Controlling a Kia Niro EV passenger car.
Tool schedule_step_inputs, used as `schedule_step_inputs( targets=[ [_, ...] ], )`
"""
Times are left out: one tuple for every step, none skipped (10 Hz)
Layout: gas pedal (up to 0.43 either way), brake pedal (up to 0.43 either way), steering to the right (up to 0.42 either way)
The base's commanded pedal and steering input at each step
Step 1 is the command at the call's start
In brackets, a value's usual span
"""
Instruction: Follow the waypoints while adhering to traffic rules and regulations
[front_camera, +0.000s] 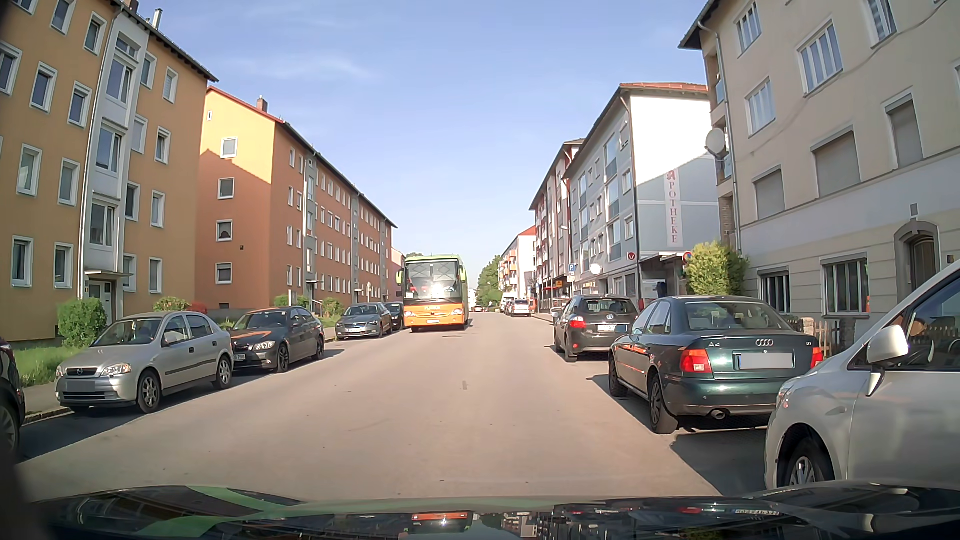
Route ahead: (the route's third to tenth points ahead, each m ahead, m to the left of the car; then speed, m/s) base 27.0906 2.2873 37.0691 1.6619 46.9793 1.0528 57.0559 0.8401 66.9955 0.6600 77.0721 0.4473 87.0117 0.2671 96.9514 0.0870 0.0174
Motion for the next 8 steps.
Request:
schedule_step_inputs(
  targets=[
    [0.0, 0.329, -0.03],
    [0.0, 0.329, -0.03],
    [0.0, 0.329, -0.03],
    [0.0, 0.329, -0.03],
    [0.0, 0.335, -0.03],
    [0.0, 0.329, -0.03],
    [0.0, 0.329, -0.03],
    [0.0, 0.335, -0.03]
  ],
)
